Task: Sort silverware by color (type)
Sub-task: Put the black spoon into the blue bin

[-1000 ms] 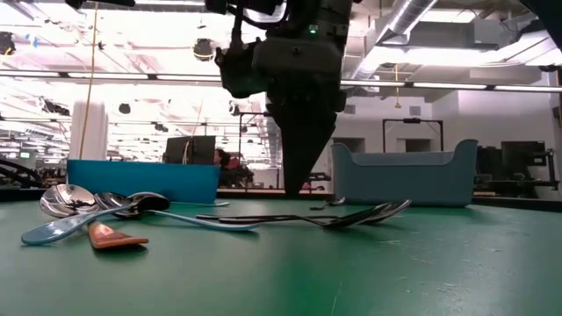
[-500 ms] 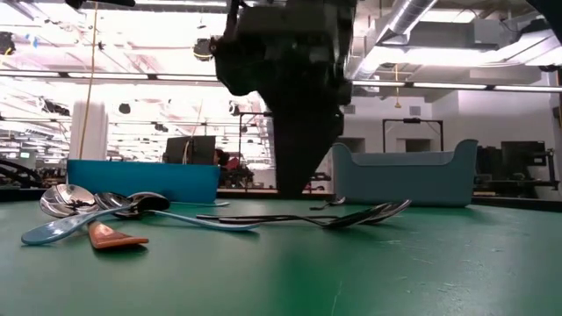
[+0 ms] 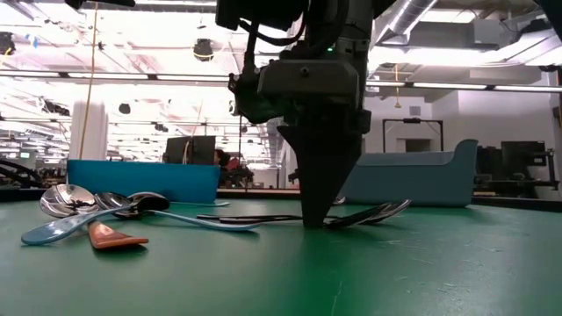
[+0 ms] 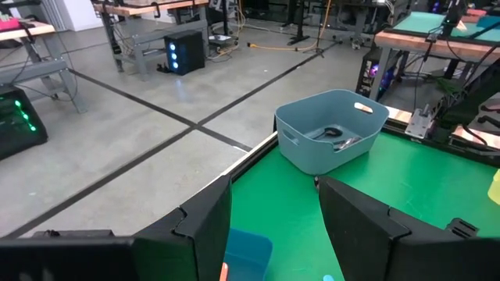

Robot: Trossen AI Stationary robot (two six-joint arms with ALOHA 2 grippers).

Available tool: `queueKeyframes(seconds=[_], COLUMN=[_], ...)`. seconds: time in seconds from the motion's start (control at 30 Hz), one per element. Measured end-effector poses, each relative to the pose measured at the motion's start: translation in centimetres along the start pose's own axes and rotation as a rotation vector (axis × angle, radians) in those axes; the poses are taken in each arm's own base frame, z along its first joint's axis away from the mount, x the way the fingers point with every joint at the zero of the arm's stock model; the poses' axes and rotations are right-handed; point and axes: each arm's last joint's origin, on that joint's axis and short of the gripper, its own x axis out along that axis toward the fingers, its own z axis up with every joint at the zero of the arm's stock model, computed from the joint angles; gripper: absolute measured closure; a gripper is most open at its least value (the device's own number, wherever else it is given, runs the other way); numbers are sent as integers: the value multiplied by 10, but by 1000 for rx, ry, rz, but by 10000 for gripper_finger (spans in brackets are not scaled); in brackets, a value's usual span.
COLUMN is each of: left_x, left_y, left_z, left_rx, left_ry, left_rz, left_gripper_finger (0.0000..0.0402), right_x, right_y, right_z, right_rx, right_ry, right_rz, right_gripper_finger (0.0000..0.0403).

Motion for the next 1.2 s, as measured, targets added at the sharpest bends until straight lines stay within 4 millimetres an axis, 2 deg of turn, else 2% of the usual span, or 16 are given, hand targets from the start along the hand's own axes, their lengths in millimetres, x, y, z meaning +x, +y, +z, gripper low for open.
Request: queueKeyframes(seconds=[0.27, 0.77, 1.03, 1.2], left_x=[0, 0, 0, 0], left_y=[0, 0, 0, 0], left_z=[0, 0, 0, 0], left_rx=[0, 4, 5, -2], left_ry=[0, 0, 0, 0], left_rz=[0, 0, 0, 0], left_gripper_finger=[223, 223, 223, 223], right_x=[0, -9, -28, -45], right_y=[-4, 2, 8, 5], right_z=[2, 8, 21, 31], right_rx=[12, 8, -7, -37], right_ry=[3, -24, -88, -105], right_rz=[-2, 27, 67, 80], right_gripper_finger=[392, 400, 402, 402])
